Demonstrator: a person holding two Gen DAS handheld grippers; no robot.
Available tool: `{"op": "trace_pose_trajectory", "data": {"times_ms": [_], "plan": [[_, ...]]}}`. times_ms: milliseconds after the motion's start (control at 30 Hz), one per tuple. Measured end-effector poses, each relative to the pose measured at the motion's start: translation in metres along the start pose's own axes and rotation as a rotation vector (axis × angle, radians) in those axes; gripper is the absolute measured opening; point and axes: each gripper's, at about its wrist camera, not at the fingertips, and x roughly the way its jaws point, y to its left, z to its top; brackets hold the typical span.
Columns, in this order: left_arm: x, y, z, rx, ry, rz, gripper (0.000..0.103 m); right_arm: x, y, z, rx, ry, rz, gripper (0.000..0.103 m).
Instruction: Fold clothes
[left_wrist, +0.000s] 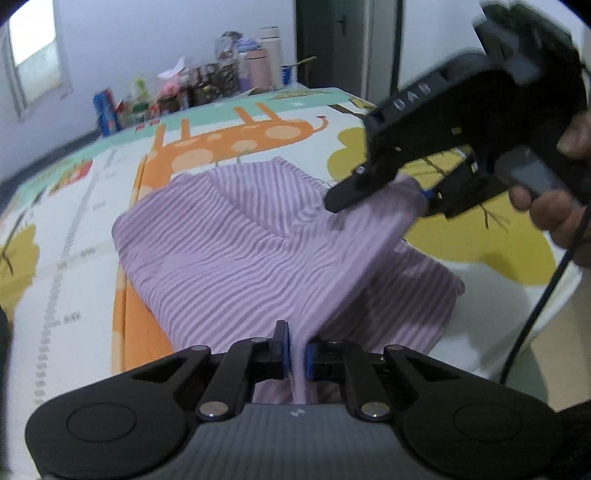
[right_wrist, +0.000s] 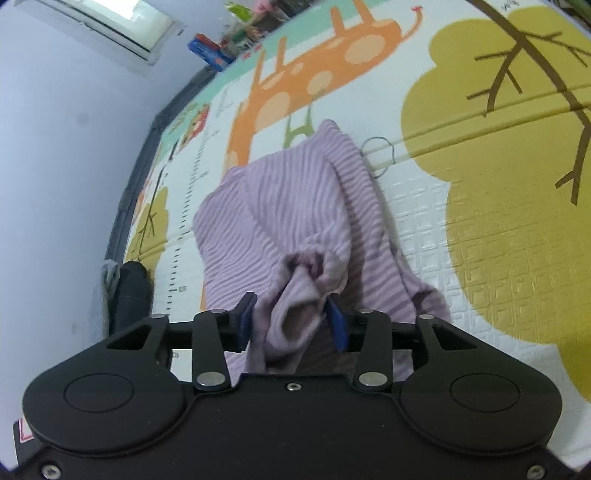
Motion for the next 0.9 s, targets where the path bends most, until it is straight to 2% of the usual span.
{"op": "trace_pose_trajectory", "data": {"times_ms": [300, 433, 733, 767, 800, 867, 900], "plan": [[-0.001, 0.038, -0.010, -0.275, 0.004, -0.095, 0.010, 0.034, -0.026, 0.026, 0.125, 0.099, 0.046, 0.047], [-0.002, 0.044, -0.013, -0.303, 0.008, -0.107, 0.010, 0.053, -0.027, 0.034, 0.153, 0.126, 0.061, 0.047], [0.002, 0.044, -0.015, -0.306, 0.023, -0.110, 0.011, 0.083, -0.021, 0.062, 0.155, 0.126, 0.040, 0.045], [0.002, 0.044, -0.016, -0.306, 0.026, -0.108, 0.011, 0.085, -0.021, 0.064, 0.156, 0.120, 0.037, 0.040], [0.003, 0.044, -0.015, -0.305, 0.027, -0.104, 0.011, 0.084, -0.020, 0.065, 0.150, 0.112, 0.032, 0.027], [0.002, 0.043, -0.015, -0.295, 0.027, -0.097, 0.012, 0.082, -0.016, 0.065, 0.109, 0.092, 0.026, 0.011], [0.002, 0.041, -0.015, -0.283, 0.025, -0.092, 0.012, 0.080, -0.013, 0.065, 0.097, 0.081, 0.032, 0.009]]}}
